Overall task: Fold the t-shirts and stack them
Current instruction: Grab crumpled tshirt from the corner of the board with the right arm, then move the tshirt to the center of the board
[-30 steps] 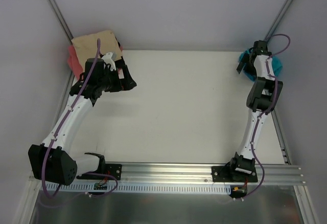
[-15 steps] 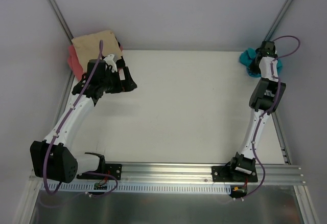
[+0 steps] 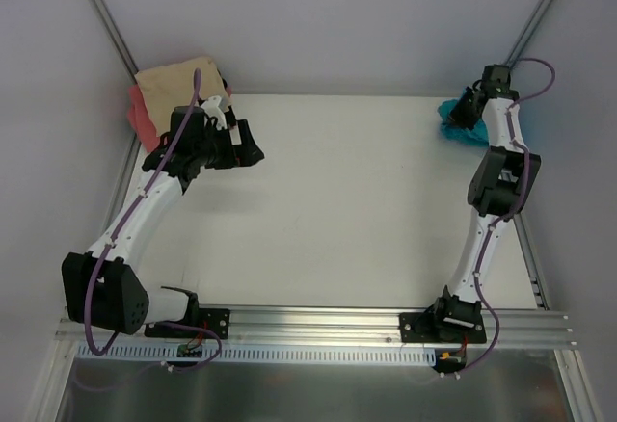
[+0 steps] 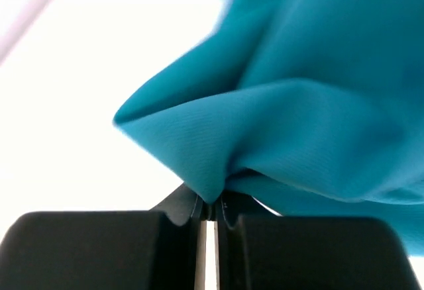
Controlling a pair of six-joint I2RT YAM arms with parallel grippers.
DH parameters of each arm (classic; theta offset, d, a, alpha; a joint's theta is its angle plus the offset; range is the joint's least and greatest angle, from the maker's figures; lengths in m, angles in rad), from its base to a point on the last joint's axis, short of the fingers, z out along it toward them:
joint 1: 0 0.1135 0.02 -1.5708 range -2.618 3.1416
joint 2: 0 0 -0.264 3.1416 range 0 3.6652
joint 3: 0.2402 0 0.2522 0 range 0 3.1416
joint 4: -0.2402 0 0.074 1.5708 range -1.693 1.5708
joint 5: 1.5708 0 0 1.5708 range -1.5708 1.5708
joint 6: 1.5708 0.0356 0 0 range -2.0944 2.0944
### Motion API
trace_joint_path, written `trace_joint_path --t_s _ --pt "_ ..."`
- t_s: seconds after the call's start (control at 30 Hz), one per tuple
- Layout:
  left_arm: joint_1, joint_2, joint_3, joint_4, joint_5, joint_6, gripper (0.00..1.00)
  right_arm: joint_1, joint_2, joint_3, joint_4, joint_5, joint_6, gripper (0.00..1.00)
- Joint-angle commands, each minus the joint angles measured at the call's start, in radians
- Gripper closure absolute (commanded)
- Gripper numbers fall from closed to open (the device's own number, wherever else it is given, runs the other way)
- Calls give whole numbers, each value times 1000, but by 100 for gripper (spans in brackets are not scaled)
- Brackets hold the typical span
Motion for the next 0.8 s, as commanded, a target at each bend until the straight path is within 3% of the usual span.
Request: trace_joint_path --t_s 0.0,0.13,0.3,0.5,0.53,0.57,0.6,0.77 --pt "-21 24 33 79 29 -13 1 128 -285 26 -70 -259 77 100" --pt "-29 50 42 111 38 -12 1 197 -394 118 -222 -391 83 99" --pt "-40 79 76 125 46 -19 1 188 -551 126 -355 -428 79 100" --pt "-84 121 155 103 60 -19 1 121 -773 -58 -450 -443 14 99" --pt "-92 130 169 85 61 -12 1 113 -796 -125 -464 -423 12 69" --pt "-108 142 180 77 61 -7 1 105 -843 -164 -472 -404 11 23" --pt "-116 147 201 68 61 -3 1 105 -864 -198 -501 -355 6 1" --pt "-159 164 231 42 61 5 1 88 -950 -397 -552 -284 -7 1"
